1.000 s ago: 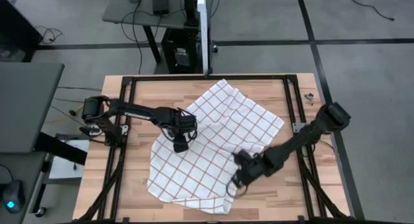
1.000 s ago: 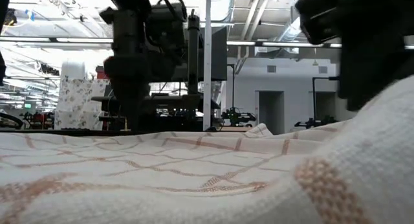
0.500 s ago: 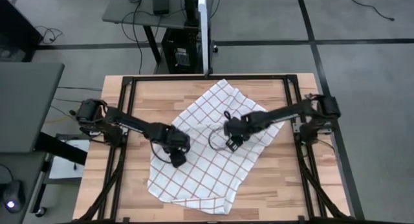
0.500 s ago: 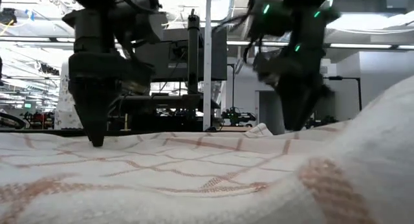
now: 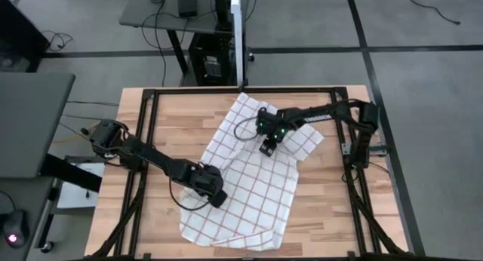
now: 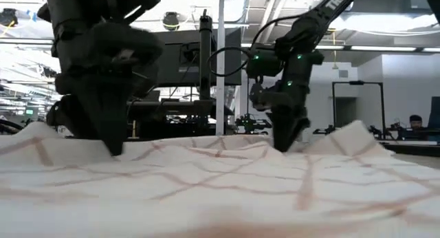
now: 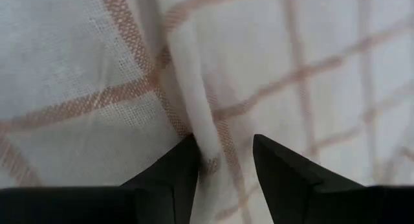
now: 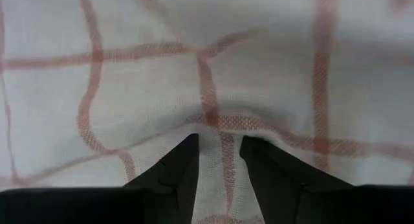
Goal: Roll towel
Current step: Fold the white towel
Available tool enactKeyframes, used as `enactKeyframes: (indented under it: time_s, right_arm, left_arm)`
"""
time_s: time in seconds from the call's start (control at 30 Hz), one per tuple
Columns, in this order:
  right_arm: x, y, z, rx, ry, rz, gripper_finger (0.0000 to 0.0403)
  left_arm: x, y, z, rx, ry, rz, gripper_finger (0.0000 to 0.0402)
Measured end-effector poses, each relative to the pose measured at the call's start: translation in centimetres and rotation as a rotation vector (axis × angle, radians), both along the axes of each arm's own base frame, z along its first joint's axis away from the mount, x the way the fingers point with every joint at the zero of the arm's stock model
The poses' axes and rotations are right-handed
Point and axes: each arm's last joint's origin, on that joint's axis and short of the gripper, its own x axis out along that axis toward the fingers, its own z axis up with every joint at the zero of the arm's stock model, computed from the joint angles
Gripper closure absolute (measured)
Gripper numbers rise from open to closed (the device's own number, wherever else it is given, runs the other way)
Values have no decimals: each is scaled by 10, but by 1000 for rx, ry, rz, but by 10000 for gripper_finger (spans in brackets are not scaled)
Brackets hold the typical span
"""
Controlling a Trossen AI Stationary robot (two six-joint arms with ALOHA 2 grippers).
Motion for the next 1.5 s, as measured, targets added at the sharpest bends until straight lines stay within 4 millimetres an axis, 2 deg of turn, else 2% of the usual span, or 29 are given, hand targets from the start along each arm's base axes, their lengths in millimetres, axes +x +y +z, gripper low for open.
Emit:
enactKeyframes:
  time_s: [0.13, 0.3, 0.47, 0.6, 0.67, 0.77, 0.87, 0.97, 1.1, 1.27, 1.43, 1.5]
  right_arm:
    - [7, -22, 11, 44, -141, 21, 280]
    - [8, -22, 43, 91, -185, 92, 280]
    - [-3, 6, 92, 66, -240, 181, 280]
    - [-16, 40, 123, 82, -267, 180, 280]
    - [-21, 62, 130, 91, -271, 128, 280]
    - [-27, 99, 118, 72, -204, -14, 280]
    - [-31, 141, 90, 60, -152, -149, 280]
    - [-32, 181, 60, 125, -140, -264, 280]
    - [-37, 225, 26, 182, -61, -388, 280]
    - [-41, 260, 0, 224, -24, -476, 280]
    - [-50, 282, -4, 262, -18, -534, 280]
    - [-54, 290, -3, 273, -13, -530, 280]
  left_arm:
    - [10, -3, 0, -32, -36, 21, 267]
    - [8, 10, 23, 68, 81, -23, 268]
    - [4, 30, 70, 218, 121, -119, 268]
    - [-1, 55, 88, 357, 123, -165, 268]
    - [0, 72, 92, 391, 104, -181, 268]
    - [1, 103, 86, 437, 128, -210, 268]
    - [10, 134, 77, 461, 69, -227, 268]
    - [16, 161, 62, 500, 53, -245, 268]
    - [25, 190, 43, 551, 63, -272, 267]
    - [31, 215, 13, 570, 107, -300, 267]
    - [24, 233, -6, 516, 200, -272, 267]
    - [19, 239, -7, 498, 237, -253, 267]
